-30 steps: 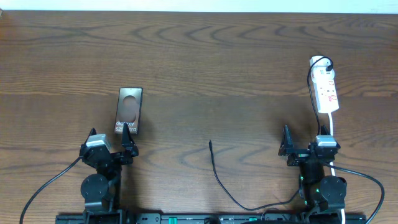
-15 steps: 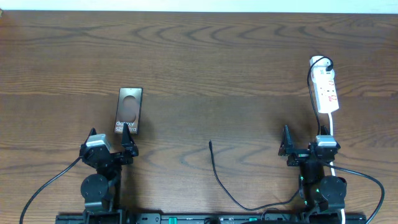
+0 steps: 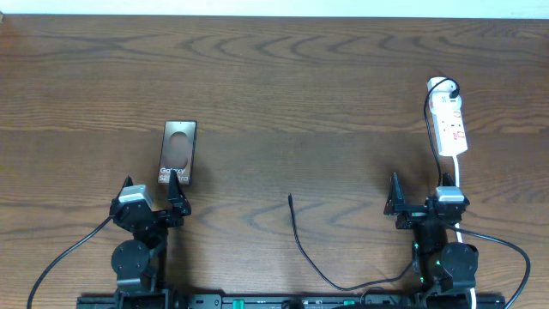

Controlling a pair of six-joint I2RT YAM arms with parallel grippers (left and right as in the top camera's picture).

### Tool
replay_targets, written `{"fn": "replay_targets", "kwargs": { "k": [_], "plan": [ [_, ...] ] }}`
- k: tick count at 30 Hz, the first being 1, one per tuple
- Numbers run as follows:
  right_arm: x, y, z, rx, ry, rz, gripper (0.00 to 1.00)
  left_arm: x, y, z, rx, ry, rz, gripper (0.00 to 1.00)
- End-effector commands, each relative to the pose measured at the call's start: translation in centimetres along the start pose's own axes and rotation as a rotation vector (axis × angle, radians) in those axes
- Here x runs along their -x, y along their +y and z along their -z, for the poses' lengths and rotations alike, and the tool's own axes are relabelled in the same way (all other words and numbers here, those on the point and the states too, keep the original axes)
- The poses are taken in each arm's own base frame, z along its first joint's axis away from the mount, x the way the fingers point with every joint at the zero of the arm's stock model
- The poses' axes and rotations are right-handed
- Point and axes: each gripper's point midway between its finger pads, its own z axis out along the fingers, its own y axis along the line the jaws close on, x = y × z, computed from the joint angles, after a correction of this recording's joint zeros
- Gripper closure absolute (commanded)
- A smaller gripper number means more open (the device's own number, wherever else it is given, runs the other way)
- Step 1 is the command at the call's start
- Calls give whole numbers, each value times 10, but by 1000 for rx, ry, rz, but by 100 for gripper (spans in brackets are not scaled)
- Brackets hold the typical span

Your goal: Plug charger to phone and switch on socket

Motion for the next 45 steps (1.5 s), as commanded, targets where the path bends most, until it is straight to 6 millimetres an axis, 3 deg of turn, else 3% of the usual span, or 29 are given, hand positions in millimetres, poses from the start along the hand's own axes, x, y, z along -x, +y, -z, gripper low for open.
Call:
{"fn": "replay_targets", "kwargs": {
  "k": [1,35,40,45],
  "plan": [
    [-2,-1,0,-3,9,-13,1,-16,5,-1,20,48,-15,12],
    [-2,-1,0,-3,9,-13,1,-14,2,0,9,45,-14,12],
    [-2,-1,0,-3,9,-13,1,3,-8,4,-38,26,6,12],
    [-2,-1,0,-3,9,-13,1,48,-17,11,-54,-18,5,12]
  ]
}}
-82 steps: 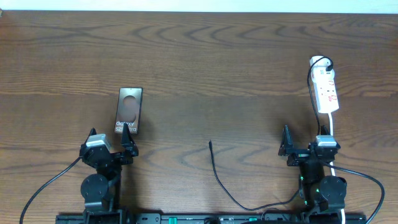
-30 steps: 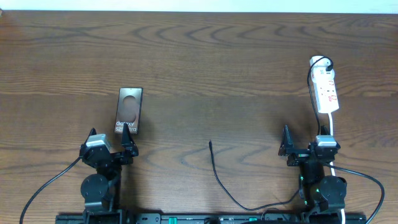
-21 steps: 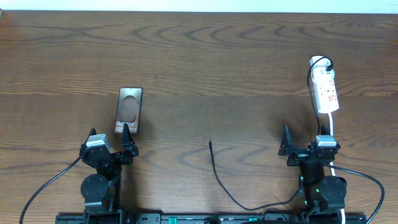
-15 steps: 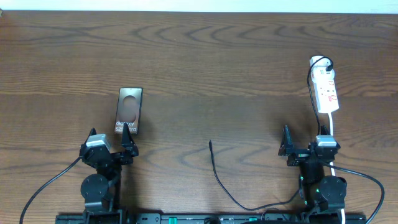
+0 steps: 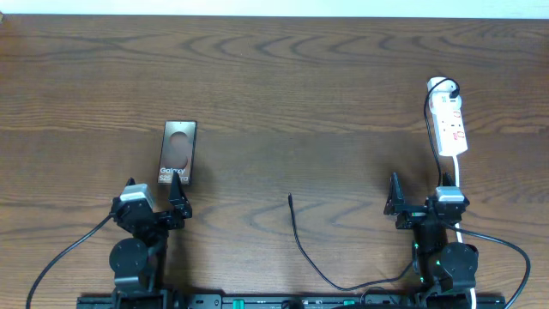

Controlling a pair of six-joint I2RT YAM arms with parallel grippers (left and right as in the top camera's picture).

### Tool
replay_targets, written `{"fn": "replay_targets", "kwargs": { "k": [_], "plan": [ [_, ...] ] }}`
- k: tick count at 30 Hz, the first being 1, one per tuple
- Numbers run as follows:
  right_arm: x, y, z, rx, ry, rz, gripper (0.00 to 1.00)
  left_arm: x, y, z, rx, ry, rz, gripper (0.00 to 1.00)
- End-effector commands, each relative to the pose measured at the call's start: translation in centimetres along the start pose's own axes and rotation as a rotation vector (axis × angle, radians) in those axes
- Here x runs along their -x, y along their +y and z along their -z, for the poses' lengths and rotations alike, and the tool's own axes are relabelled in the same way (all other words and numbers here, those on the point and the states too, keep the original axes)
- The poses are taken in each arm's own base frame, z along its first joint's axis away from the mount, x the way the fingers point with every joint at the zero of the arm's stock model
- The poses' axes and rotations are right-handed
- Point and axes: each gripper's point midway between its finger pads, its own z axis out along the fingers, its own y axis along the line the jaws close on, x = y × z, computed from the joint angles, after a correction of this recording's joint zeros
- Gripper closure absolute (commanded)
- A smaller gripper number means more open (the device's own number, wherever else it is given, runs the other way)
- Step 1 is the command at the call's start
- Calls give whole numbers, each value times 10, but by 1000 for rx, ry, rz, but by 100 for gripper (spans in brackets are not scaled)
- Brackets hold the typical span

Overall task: Plug charger to phone and switch on socket
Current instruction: 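Move the left gripper forward over the Galaxy phone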

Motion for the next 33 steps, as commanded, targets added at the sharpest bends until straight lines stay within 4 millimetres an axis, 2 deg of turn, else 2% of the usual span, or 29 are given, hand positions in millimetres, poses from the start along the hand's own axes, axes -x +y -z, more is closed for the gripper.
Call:
{"fn": "replay_targets", "kwargs": {
  "k": [1,4,9,14,18,21,24,31,32,33],
  "plan": [
    [-2,-1,0,-3,9,-13,1,53,-13,10,-32,-68,2,12],
    [-2,-1,0,-3,9,-13,1,80,-18,11,-26,-30,-21,12],
    [-2,-1,0,-3,8,-13,1,107,-22,4,1,149,-53,12],
    [-2,-1,0,-4,9,-13,1,116,-24,-12,41,442,-69,12],
    [-2,-1,0,-4,9,-13,1,111,-23,-38,51,674,-124,12],
    [-2,-1,0,-4,9,-13,1,97,-21,-59,55,856,-154,12],
    [-2,-1,0,-3,9,-13,1,72,-17,-78,67,1016,-150,12],
    [-2,-1,0,-4,9,-13,1,-7,-17,-109,21,1275,-88,13],
    [-2,-1,0,-4,8,-13,1,-16,-16,-110,24,1303,-86,23],
    [-2,-1,0,-4,9,-13,1,-24,-14,-112,27,1329,-83,51]
  ]
}}
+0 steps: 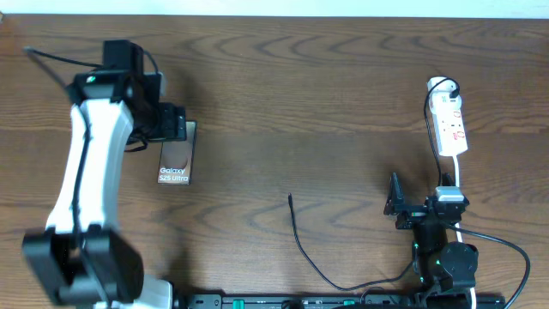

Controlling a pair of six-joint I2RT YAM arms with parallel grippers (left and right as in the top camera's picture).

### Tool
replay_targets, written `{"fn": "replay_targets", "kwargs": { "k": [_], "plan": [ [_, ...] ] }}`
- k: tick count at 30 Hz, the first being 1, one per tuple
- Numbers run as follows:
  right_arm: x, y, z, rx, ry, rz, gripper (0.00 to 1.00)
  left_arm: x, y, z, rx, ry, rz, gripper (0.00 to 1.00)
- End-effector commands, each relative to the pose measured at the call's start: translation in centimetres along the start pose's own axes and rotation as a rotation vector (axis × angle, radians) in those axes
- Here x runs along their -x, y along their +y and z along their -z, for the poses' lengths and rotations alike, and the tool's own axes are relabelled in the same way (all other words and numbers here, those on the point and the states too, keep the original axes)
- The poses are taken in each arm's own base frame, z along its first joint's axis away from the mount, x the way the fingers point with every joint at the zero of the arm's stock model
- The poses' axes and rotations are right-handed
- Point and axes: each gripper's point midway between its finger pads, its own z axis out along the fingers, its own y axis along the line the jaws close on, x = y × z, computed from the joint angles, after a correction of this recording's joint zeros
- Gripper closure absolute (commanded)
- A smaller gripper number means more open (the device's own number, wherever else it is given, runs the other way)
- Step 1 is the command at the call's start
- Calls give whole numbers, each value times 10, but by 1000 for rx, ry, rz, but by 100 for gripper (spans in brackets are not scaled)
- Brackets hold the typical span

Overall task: Plug charger to phone and switch on socket
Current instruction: 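Move the left gripper forward over the Galaxy phone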

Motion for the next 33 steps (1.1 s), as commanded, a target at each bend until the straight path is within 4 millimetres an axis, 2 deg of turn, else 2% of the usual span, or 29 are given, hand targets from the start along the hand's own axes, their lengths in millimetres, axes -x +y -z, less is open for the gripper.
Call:
{"fn": "replay_targets", "kwargs": {
  "k": [1,2,3,4,5,9,21,33],
  "plan": [
    [-1,-1,0,-3,4,-13,1,1,-5,-25,-34,76,-6,58],
    [-1,-1,0,-4,4,-13,1,0,-5,-34,-34,98,-4,59],
    [-1,-1,0,-4,4,-13,1,0,-4,-40,-33,112,-3,44],
    [-1,-1,0,-3,4,-13,1,1,-4,-46,-33,124,-1,11],
    [-1,-1,0,-3,3,-13,1,1,-4,-51,-33,135,-1,2],
    [-1,-1,0,-3,4,-13,1,2,-3,-62,-33,151,1,2],
    [-1,-1,0,-4,4,-13,1,20,-2,-73,-33,68,-7,2],
    [-1,-1,0,-4,3,-13,1,7,1,-93,-22,89,-13,2]
  ]
}}
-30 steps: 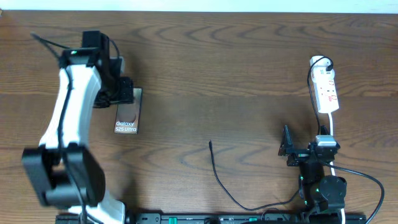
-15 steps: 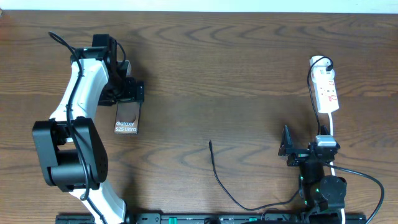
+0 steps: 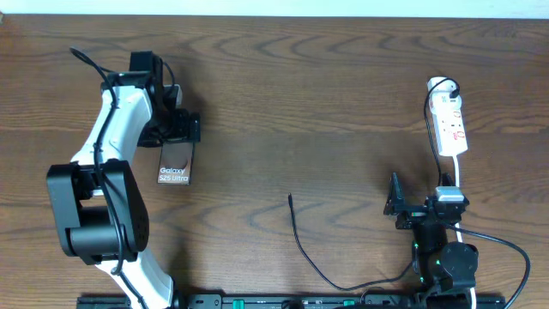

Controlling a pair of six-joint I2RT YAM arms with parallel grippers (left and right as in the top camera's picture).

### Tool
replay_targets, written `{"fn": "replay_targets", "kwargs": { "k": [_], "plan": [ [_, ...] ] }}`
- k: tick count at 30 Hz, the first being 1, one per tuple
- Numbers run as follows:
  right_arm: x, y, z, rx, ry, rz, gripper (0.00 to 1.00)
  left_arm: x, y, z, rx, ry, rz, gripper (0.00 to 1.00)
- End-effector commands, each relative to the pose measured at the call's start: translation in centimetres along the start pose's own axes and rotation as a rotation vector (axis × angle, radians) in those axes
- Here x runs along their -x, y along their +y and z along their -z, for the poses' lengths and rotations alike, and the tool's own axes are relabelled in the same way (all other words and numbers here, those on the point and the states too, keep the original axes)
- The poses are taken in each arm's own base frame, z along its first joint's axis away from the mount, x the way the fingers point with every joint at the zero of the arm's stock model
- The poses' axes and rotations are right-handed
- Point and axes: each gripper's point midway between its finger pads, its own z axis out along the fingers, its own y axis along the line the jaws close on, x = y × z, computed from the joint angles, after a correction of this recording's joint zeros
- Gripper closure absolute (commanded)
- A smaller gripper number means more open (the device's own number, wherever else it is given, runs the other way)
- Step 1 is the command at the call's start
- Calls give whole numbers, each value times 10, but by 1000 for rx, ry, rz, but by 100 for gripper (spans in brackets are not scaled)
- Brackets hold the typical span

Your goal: Plug charger to phone and switch on socket

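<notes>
The dark phone (image 3: 176,166), its screen reading "Galaxy S25 Ultra", lies flat at the table's left. My left gripper (image 3: 187,130) sits over the phone's far end, hiding it; whether its jaws grip the phone cannot be told from above. The black charger cable (image 3: 302,246) snakes across the near middle, its plug tip (image 3: 290,197) pointing away from me. A white socket strip (image 3: 449,125) lies at the far right with a black plug at its top. My right gripper (image 3: 396,204) rests near the front edge, fingers apart and empty.
A white lead runs from the socket strip down past the right arm's base (image 3: 446,257). Black arm cables trail along the front edge. The brown wooden table (image 3: 300,94) stretches between the phone and the strip.
My left arm has swung a little rightward and lower; its gripper still covers the phone's far end. The phone, cable and right arm have not moved.
At first both arms rested at the front edge, the phone lying untouched ahead of the left one. Then my left arm stood extended with its gripper over the phone's far end. Now it stays there, slightly shifted.
</notes>
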Motion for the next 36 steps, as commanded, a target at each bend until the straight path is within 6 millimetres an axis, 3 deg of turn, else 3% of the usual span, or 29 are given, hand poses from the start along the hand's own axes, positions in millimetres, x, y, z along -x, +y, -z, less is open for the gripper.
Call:
{"fn": "replay_targets", "kwargs": {
  "k": [1,11,36],
  "plan": [
    [-1,-1,0,-3,3,-13,1,-8,2,-10,9,23,-15,2],
    [-1,-1,0,-4,3,-13,1,-17,9,-26,44,28,-15,2],
    [-1,-1,0,-4,4,-13,1,-12,14,-45,58,0,-17,2]
  ]
}}
